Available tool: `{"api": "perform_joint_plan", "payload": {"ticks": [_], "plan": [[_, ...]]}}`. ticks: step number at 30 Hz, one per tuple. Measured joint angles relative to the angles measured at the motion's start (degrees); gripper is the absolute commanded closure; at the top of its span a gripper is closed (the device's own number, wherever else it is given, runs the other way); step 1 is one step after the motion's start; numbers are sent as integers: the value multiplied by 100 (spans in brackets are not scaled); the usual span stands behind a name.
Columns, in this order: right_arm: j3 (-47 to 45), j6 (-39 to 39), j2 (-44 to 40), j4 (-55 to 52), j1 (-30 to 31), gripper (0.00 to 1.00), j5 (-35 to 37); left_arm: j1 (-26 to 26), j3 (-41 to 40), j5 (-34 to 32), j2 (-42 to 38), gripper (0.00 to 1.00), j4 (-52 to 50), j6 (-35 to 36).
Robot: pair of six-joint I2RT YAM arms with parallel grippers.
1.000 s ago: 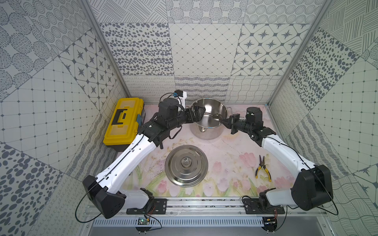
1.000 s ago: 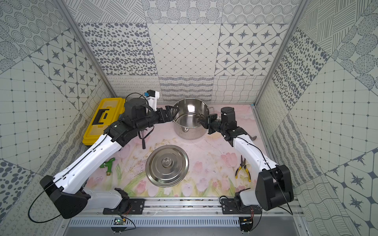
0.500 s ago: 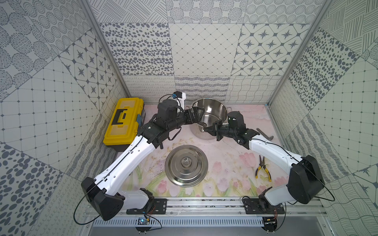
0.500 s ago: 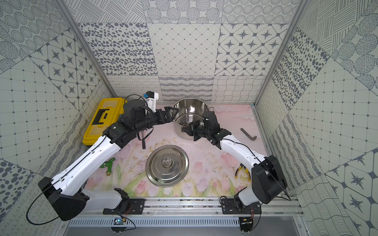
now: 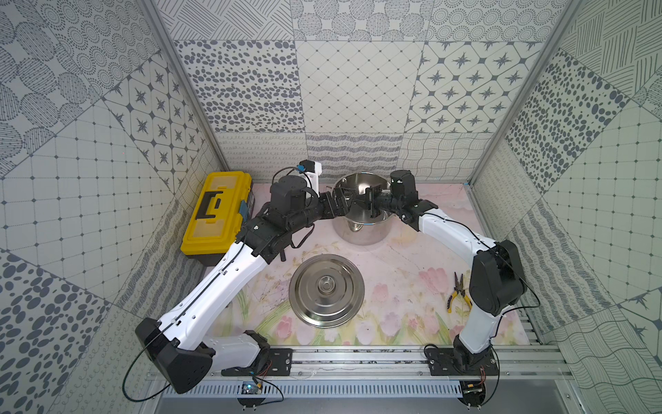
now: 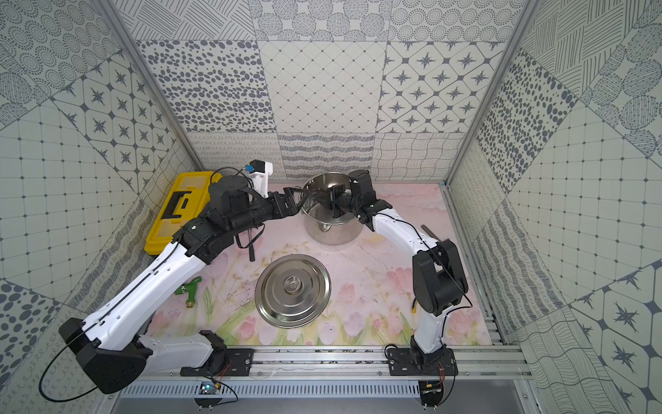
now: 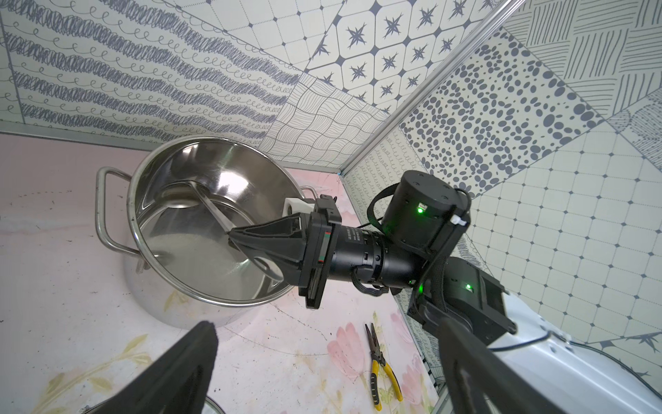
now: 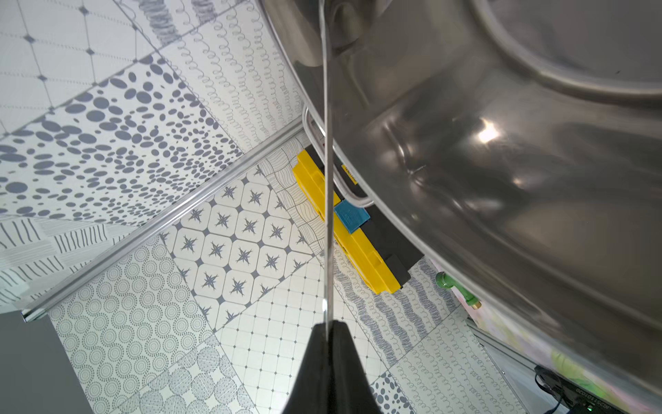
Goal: Stir the soup with a spoon
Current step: Stir the soup in the pan with a stick.
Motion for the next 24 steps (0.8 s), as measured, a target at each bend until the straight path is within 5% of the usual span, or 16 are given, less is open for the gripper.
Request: {"api": "perform_joint_plan", "payload": {"ticks": [13, 24], "plan": [[-1213, -212, -798, -105, -887, 100, -190, 0, 4, -39, 94, 0, 2, 22], [-2299, -271, -2168, -275, -623, 100, -275, 2, 24, -33, 173, 0, 13, 20]]}}
